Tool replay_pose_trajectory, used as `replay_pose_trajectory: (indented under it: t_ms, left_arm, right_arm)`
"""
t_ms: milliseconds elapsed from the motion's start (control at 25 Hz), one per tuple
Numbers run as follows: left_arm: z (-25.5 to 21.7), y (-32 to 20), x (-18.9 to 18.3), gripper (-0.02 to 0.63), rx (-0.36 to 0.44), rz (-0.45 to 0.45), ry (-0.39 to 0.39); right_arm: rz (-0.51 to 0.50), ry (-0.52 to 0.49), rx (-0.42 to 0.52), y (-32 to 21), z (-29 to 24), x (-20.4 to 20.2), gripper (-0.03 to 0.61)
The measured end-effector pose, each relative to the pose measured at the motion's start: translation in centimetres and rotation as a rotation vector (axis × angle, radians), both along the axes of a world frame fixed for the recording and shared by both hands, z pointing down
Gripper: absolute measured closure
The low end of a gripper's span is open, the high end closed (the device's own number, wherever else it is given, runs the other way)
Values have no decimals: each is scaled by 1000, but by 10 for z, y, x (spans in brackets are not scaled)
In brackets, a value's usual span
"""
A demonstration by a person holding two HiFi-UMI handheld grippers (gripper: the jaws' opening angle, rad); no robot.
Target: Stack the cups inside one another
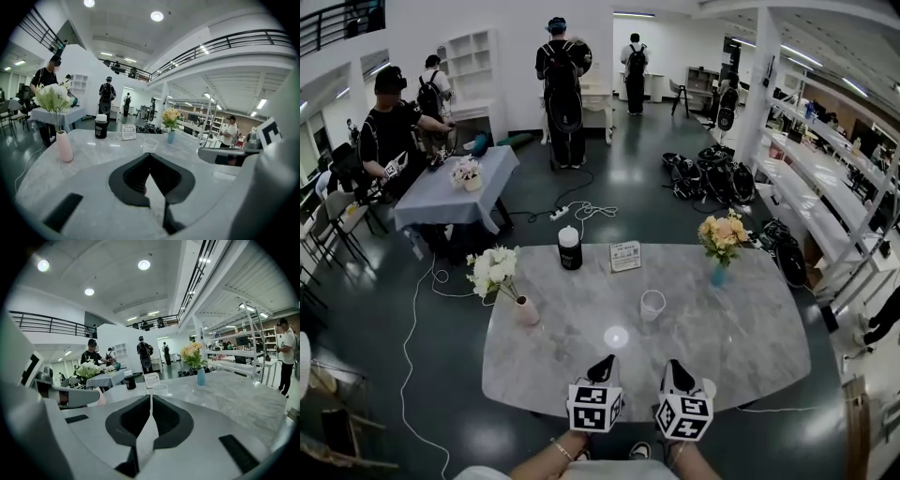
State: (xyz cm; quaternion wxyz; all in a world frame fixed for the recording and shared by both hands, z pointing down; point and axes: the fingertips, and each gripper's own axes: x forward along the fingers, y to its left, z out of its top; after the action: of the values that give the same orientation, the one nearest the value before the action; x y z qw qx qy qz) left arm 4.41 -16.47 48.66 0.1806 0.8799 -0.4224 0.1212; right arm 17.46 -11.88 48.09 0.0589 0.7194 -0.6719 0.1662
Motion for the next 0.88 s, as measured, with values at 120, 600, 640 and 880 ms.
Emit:
replay_pose_trajectory:
  t_ms: [120, 600, 640, 880]
  left_arm:
    - [-3, 7, 2, 617, -8, 10, 14]
    - [-4, 16, 5, 617, -10, 32, 3]
    - [-5, 17, 5, 617, -9, 34, 5]
    - [-10, 20, 14, 617, -5, 64, 26]
  right_arm:
    - [7, 11, 9, 6, -6, 0, 558]
    - [16, 1, 15, 16, -8, -3, 558]
    - [13, 3, 15, 17, -8, -3, 558]
    - [9, 17, 15, 17, -11, 1, 559]
